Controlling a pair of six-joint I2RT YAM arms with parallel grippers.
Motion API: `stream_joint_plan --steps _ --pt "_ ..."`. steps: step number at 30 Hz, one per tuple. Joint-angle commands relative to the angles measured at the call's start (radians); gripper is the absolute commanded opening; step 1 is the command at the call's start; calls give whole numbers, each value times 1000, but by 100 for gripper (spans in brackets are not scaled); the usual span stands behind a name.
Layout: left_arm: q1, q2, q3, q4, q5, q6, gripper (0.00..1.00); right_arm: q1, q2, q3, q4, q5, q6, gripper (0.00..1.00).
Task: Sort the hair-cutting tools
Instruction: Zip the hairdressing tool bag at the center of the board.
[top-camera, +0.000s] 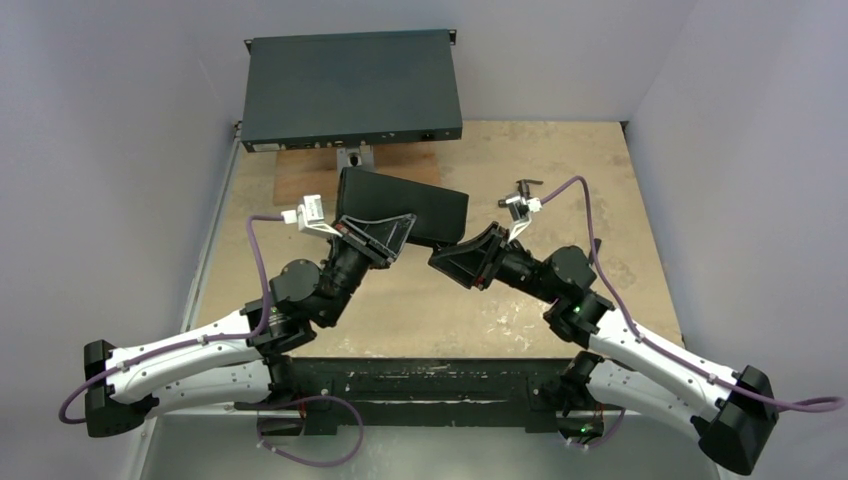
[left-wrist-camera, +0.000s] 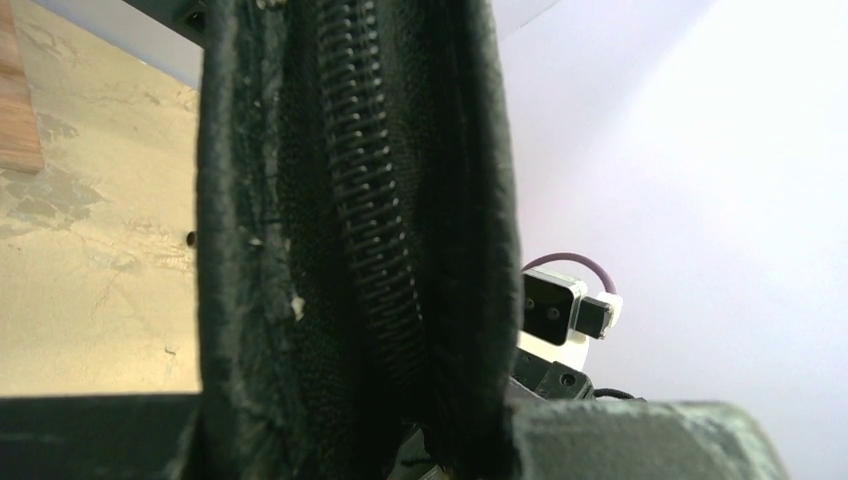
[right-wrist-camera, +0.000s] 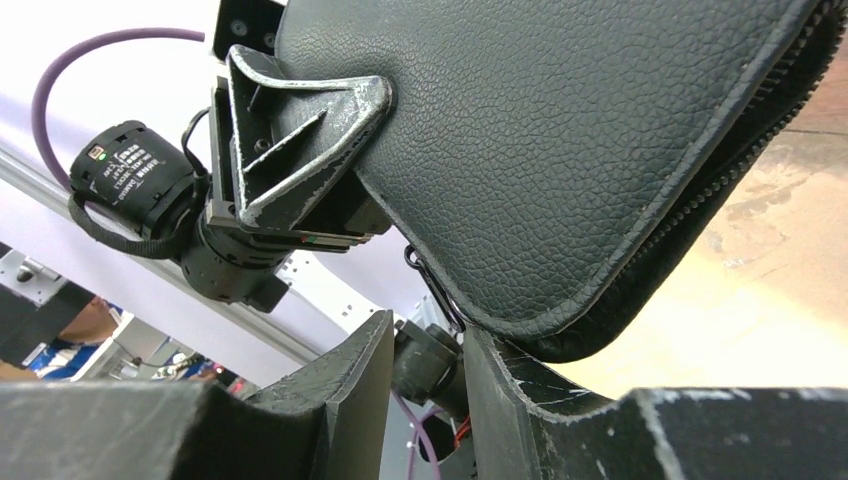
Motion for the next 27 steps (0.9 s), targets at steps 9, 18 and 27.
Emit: stream_joint_plan --steps 9,18,27 --pt "-7 4 -23 40 74 -56 0 -13 -36 -15 163 113 11 21" --pt "-7 -1 -32 42 71 -59 0 -13 -27 -1 138 107 -1 1" --pt "-7 -11 -34 49 64 -45 0 -13 -15 33 36 106 -25 0"
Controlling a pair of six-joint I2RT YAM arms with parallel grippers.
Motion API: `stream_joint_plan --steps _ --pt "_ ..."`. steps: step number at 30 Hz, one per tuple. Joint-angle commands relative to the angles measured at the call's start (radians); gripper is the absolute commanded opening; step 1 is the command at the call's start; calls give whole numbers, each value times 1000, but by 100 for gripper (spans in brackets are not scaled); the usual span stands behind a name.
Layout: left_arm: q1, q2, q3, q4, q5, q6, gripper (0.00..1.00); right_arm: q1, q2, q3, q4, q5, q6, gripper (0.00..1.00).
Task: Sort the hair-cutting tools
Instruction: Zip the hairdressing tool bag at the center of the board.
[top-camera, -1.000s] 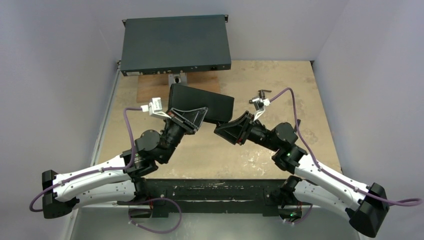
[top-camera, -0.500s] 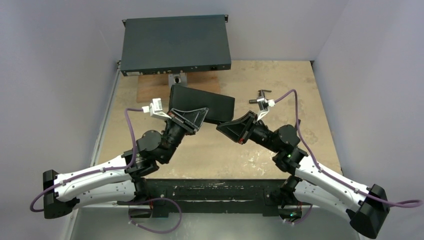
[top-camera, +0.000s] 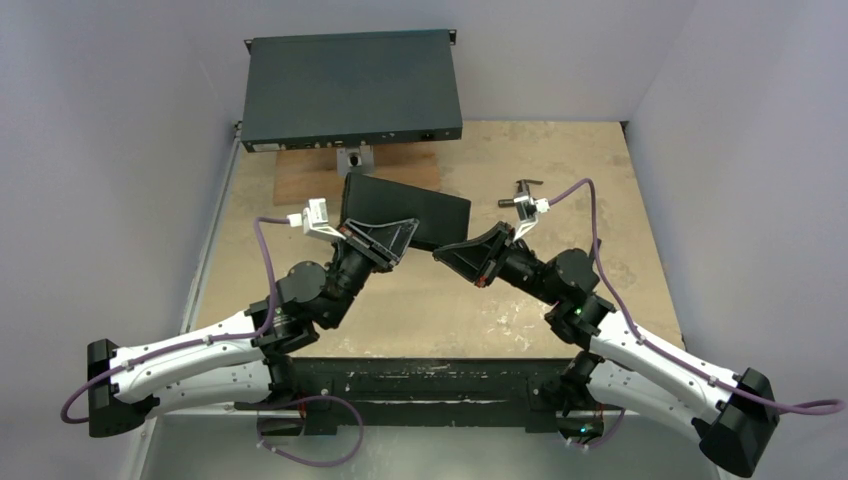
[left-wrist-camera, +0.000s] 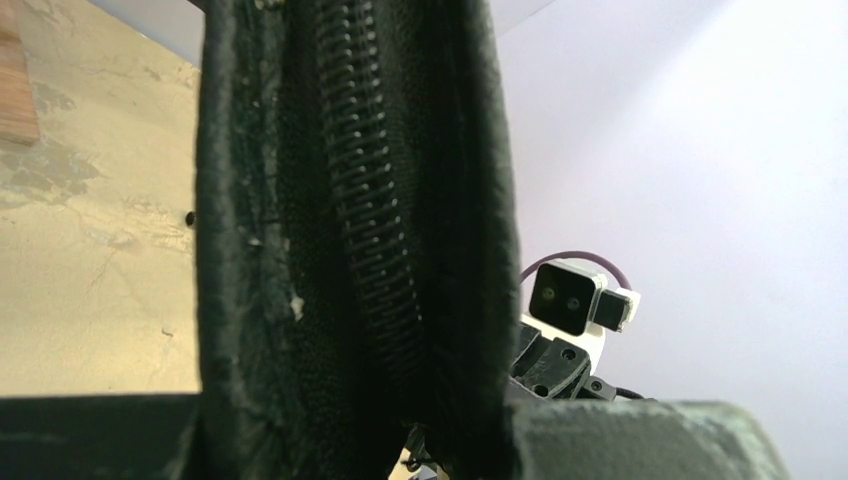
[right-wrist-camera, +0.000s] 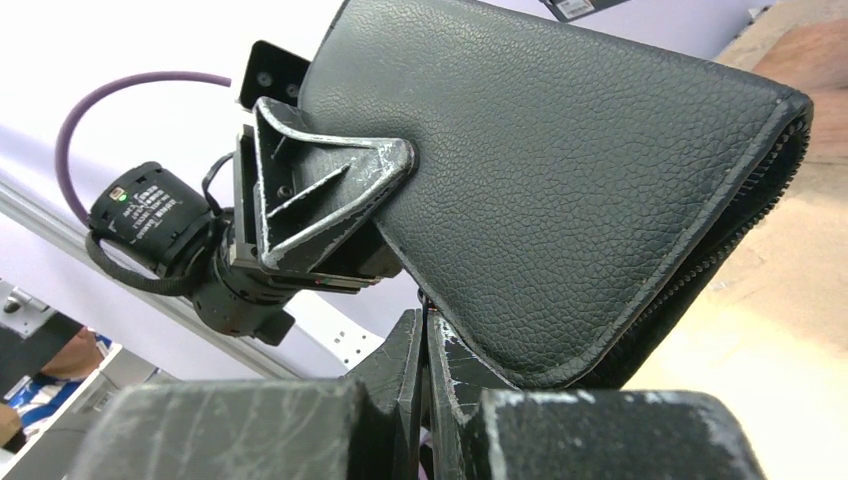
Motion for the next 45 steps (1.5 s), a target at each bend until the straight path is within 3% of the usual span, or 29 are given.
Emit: stream_joint_plan --steps 1,8,17,34,41,45 --pt "-11 -21 -4 39 50 15 0 -9 5 68 -50 54 -41 0" --pt "-11 -60 -2 64 -12 119 0 -9 27 153 -321 124 -134 0" --pt "-11 -95 6 83 -55 198 0 -9 50 188 -515 171 -188 0" --pt "-11 -158 32 61 -55 229 0 -9 86 150 -607 232 -211 0" --pt "-11 -190 35 -31 -35 186 0 -9 70 152 -607 285 -236 0" --pt "-11 -205 100 -259 5 149 0 -9 53 170 -631 390 -267 0"
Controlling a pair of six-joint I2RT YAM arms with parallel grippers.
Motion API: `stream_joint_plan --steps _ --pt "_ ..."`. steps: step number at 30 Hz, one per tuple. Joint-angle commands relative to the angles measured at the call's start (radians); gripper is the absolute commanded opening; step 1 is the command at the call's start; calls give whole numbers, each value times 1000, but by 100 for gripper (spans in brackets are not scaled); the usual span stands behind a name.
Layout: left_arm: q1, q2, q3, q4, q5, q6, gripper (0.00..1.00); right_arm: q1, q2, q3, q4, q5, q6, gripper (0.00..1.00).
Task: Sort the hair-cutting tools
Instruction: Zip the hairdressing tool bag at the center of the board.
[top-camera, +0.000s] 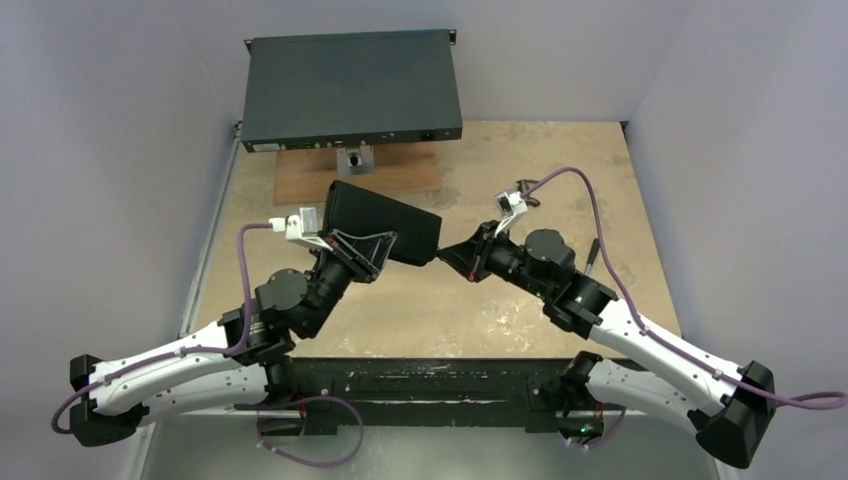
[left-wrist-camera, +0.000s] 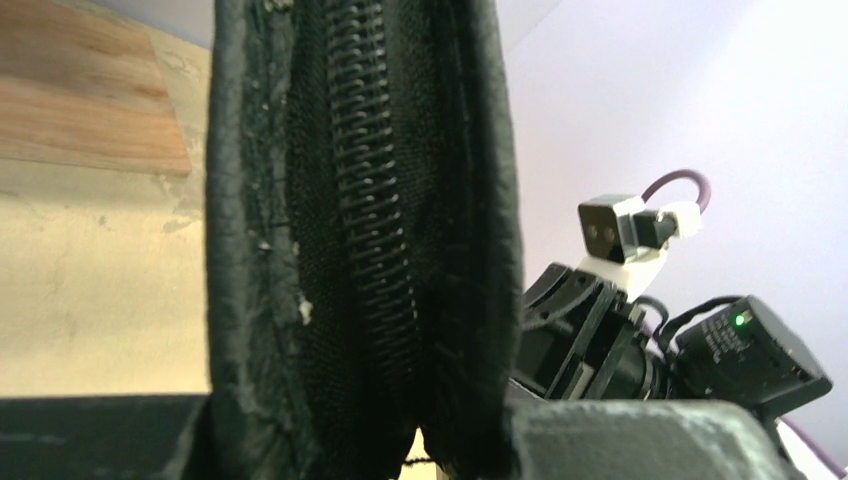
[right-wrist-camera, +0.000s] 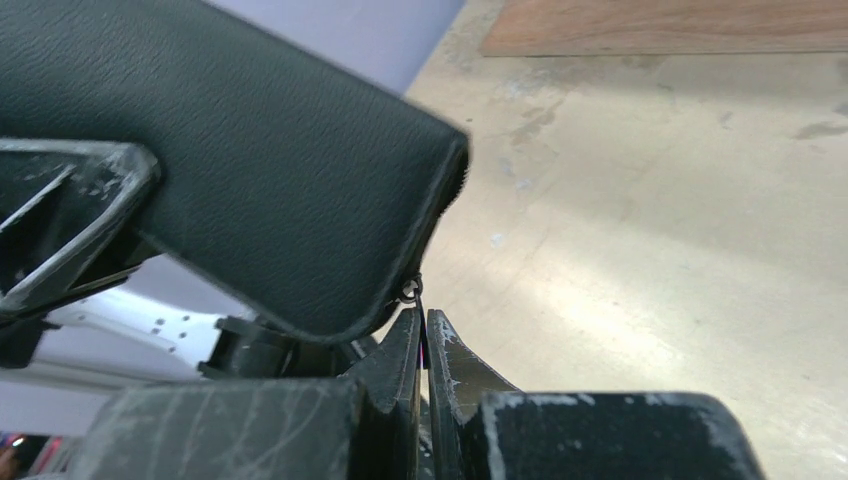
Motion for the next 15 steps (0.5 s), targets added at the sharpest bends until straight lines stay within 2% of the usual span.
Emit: stream_joint_plan --steps 1,3,9,15 --pt "-4 -71 137 -152 48 -74 0 -20 -24 5 -122 237 -82 0" --pt "-5 -92 151 -247 61 -92 0 -20 -45 3 -107 264 -96 0" --pt "-4 -169 113 -367 108 -145 0 -19 -110 -13 17 249 -175 0" --pt "-3 -205 20 -396 125 -182 0 -19 -101 33 -14 151 -234 0"
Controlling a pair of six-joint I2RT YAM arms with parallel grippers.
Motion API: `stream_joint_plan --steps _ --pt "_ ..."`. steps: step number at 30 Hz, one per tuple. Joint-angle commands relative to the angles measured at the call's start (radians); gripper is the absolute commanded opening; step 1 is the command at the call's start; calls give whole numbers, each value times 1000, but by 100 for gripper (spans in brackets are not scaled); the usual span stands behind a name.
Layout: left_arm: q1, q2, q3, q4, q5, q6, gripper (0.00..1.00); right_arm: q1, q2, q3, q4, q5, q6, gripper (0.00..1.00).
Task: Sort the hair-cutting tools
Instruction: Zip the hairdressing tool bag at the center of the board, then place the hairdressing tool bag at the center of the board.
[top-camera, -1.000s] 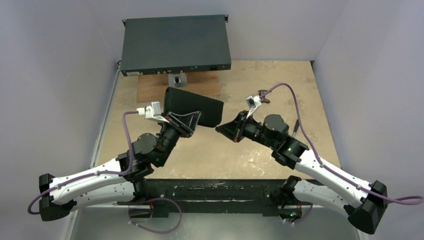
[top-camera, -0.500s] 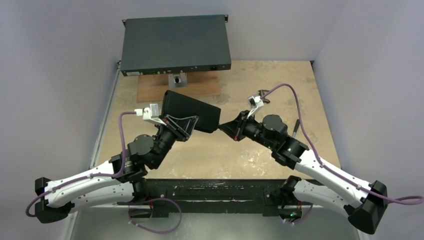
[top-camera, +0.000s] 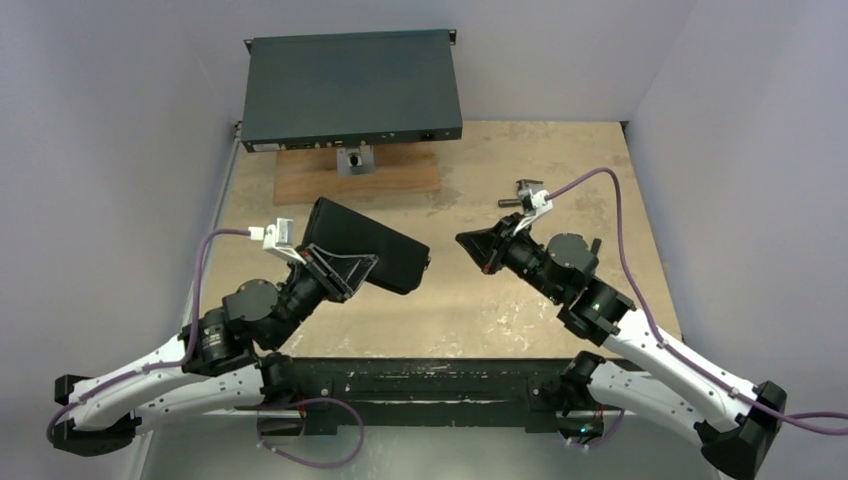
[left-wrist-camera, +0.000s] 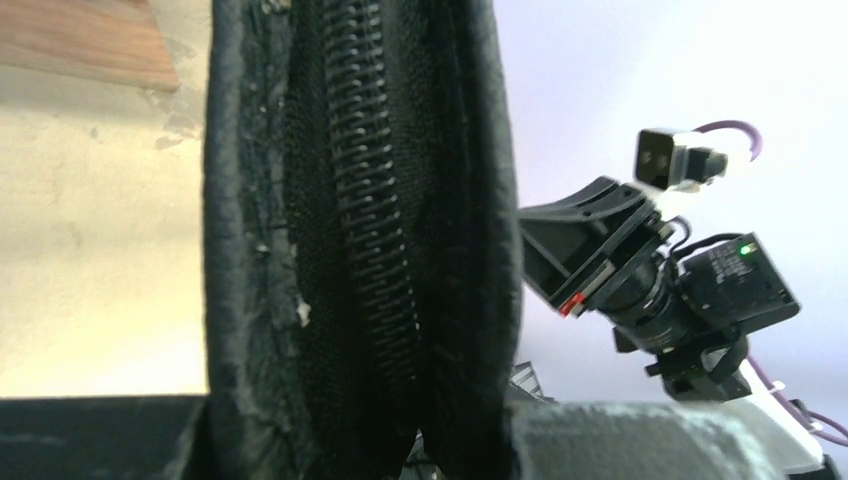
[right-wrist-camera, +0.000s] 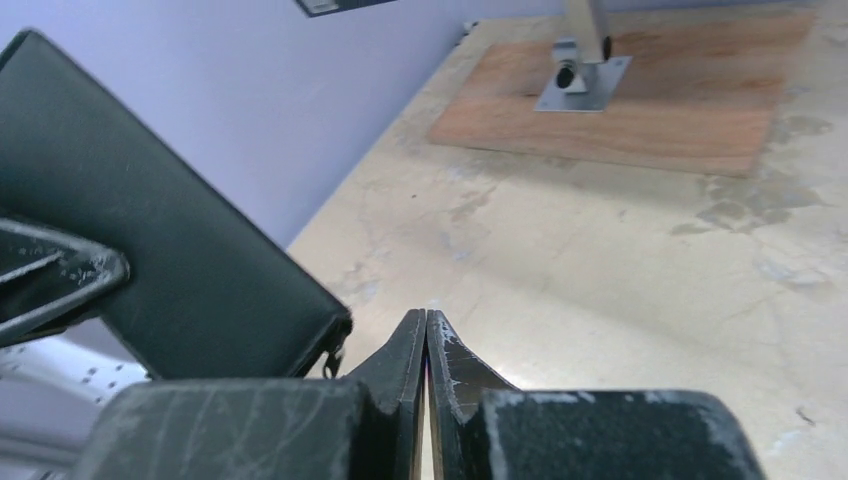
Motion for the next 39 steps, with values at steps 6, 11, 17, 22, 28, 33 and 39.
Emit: stream_joint_plan --steps 6,11,17,22,28,33,39 --pt "2 -55 -199 59 -85 -98 0 -21 -5 27 -151 61 -56 63" --pt "24 55 -416 416 -80 -172 0 -22 -75 -61 -130 73 -30 68" --pt "171 355 -499 807 124 -216 0 -21 -117 -127 -135 64 2 68" --pt "217 621 -543 1154 217 -264 0 -21 -158 -146 -166 75 14 67" --pt "254 941 -505 1348 302 -361 0 -21 -187 -159 -191 91 21 67" --pt "277 1119 -482 1429 349 -410 27 -21 -199 -153 -218 93 24 67" --pt "280 983 -422 991 332 -380 67 -21 -211 -142 -231 94 18 68"
